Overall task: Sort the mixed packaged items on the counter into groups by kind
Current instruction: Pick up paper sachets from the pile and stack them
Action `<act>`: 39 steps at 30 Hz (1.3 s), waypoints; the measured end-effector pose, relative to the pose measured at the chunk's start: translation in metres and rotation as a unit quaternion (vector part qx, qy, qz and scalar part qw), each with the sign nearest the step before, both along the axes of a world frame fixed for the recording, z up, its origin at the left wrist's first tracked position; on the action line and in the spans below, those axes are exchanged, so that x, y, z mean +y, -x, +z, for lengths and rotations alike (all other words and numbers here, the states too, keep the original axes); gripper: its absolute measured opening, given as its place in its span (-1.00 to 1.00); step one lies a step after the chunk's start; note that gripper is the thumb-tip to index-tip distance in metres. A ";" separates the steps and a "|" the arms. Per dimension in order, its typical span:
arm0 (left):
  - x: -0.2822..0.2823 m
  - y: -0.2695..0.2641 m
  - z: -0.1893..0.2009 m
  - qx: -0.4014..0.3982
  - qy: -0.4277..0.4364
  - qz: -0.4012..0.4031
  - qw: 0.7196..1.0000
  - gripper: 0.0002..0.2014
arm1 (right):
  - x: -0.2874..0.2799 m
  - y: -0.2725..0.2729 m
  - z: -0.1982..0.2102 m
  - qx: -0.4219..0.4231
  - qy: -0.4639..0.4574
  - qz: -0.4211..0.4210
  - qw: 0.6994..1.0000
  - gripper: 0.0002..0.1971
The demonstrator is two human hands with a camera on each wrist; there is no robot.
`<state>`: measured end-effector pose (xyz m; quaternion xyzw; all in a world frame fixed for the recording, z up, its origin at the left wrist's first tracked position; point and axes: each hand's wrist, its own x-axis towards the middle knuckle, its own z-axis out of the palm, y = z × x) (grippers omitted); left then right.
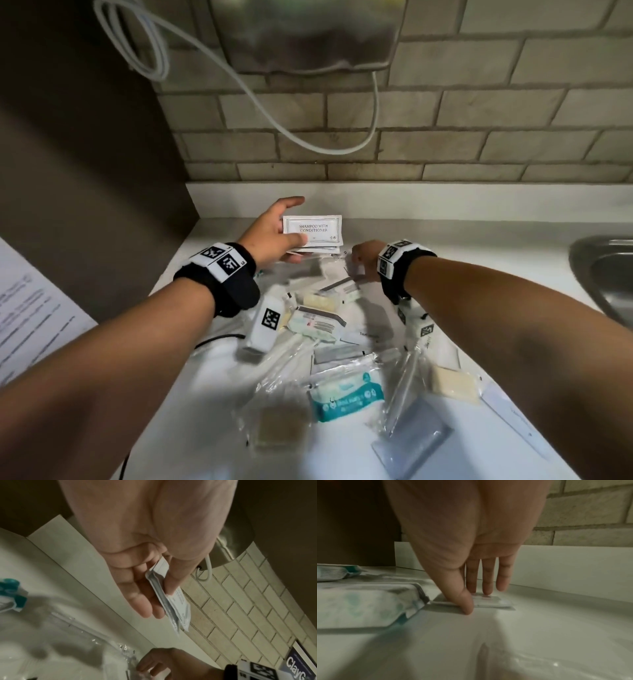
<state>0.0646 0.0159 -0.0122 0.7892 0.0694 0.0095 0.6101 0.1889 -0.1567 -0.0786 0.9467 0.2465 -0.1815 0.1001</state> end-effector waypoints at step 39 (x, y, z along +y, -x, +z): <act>-0.095 0.065 -0.006 0.015 -0.051 -0.098 0.994 -0.62 | -0.127 0.209 0.037 0.092 -0.086 0.032 0.992 -0.90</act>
